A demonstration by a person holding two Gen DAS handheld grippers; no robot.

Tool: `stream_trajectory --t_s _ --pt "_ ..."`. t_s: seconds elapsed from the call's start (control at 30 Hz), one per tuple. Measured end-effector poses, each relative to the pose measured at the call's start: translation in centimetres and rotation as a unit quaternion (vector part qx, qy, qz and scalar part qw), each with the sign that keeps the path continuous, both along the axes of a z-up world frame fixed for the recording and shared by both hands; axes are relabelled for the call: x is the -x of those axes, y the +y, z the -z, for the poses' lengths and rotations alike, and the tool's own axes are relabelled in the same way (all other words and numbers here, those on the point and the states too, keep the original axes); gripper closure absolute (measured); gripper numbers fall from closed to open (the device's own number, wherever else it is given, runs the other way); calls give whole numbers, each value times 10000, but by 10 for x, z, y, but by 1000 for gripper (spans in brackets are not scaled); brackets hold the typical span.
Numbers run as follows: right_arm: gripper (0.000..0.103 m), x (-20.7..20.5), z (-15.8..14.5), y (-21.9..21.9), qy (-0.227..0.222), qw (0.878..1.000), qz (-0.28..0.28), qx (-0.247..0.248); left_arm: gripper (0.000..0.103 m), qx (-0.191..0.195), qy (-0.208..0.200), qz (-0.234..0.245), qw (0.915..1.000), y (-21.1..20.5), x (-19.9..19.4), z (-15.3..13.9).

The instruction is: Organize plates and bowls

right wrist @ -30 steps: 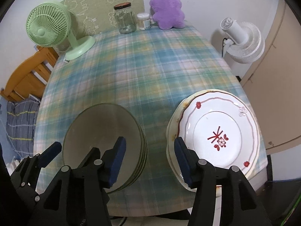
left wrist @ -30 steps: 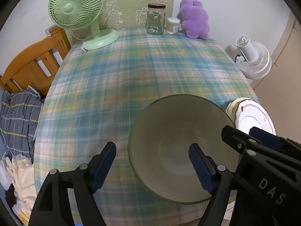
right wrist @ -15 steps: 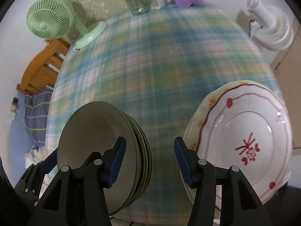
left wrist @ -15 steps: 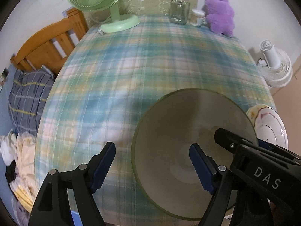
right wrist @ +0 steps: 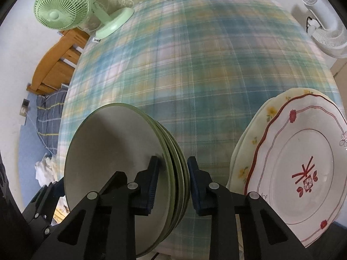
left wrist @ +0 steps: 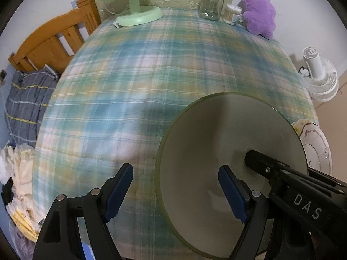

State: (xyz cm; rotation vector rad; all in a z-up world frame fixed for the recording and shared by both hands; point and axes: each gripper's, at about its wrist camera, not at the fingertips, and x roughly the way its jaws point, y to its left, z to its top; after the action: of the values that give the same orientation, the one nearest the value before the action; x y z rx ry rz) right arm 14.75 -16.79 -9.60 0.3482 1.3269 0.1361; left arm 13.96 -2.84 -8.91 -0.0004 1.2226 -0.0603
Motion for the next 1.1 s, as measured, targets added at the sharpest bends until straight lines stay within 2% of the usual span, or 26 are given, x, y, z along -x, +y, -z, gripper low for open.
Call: stream_trajectory --t_s 0.1,0.27,0.4,0.47,0.53,0.9,1.1 --pt "73 0 -1 2 5 9999 111 67 22 112 41 120 9999 3 -4 3" --pt "73 0 -2 7 34 9992 282 273 34 508 159 292 9982 8 -9 11" --pt "72 2 -3 11 35 9984 423 375 38 708 143 397 9966 10 -10 13" --pt "72 3 -3 11 33 9980 478 406 49 829 118 549 9950 9 -10 12" --pt "72 3 -3 12 28 9976 523 442 55 915 104 718 9932 5 -9 11" --pt "71 5 -8 21 27 9957 664 648 57 987 203 805 9916 11 -11 8" --pt "71 12 -18 26 -18 9938 871 698 57 1017 151 989 9898 16 -6 -3"
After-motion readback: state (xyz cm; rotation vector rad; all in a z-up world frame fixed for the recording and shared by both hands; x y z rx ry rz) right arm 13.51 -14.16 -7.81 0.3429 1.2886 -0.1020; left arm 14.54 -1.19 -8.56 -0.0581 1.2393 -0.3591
